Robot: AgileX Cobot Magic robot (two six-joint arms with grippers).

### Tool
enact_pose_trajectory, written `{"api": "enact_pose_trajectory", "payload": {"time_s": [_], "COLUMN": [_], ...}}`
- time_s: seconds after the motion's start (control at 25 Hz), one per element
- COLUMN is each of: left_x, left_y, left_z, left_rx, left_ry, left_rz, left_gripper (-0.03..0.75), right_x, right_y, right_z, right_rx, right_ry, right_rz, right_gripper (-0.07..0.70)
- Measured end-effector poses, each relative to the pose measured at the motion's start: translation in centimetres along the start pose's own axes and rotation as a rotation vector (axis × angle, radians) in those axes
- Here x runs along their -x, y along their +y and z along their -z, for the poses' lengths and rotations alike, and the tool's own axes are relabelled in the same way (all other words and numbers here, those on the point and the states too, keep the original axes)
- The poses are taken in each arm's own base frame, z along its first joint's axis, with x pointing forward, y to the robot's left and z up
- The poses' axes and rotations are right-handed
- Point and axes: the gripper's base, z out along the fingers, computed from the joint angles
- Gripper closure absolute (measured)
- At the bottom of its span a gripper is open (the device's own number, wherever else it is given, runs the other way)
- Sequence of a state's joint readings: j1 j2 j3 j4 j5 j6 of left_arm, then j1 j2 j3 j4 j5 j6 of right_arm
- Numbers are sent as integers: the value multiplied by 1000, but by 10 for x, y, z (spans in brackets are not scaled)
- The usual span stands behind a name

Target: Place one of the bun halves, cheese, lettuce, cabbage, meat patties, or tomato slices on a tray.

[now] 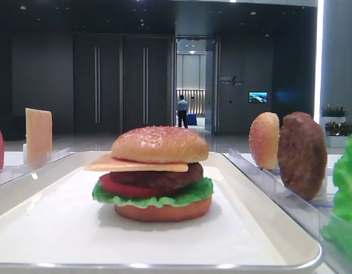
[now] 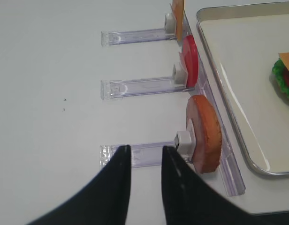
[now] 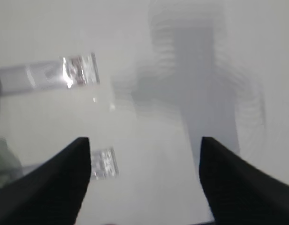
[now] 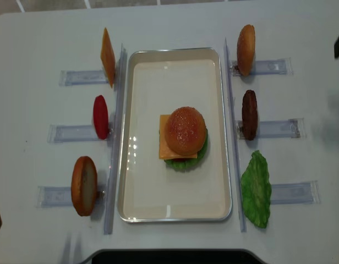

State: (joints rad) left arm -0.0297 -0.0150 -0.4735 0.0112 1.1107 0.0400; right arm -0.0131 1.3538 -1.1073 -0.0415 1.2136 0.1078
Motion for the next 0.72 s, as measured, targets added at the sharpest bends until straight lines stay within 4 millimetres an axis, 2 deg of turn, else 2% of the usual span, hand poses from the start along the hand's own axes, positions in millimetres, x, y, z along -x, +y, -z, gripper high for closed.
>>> {"api": "enact_pose_trajectory", "payload": {"time_s": [0.2, 0.36, 0.48, 0.72], "left_x": [0, 0, 0, 0], "left_y": [0, 0, 0, 0], "left_z": [0, 0, 0, 0], "left_rx": [0, 0, 0, 0], "left_ry": [0, 0, 0, 0], "left_rz": [0, 0, 0, 0], "left_gripper": [551, 552, 553, 560], "right_x": [-94, -151, -177, -207], "right_y": [-9, -15, -17, -21], "right_z": [1, -1, -3, 11], "right_rx": [-5, 6, 17, 30], "right_ry": [-23, -139, -225, -499], "right_rz": [-2, -8, -13, 13], "right_gripper": [163, 163, 163, 167]}}
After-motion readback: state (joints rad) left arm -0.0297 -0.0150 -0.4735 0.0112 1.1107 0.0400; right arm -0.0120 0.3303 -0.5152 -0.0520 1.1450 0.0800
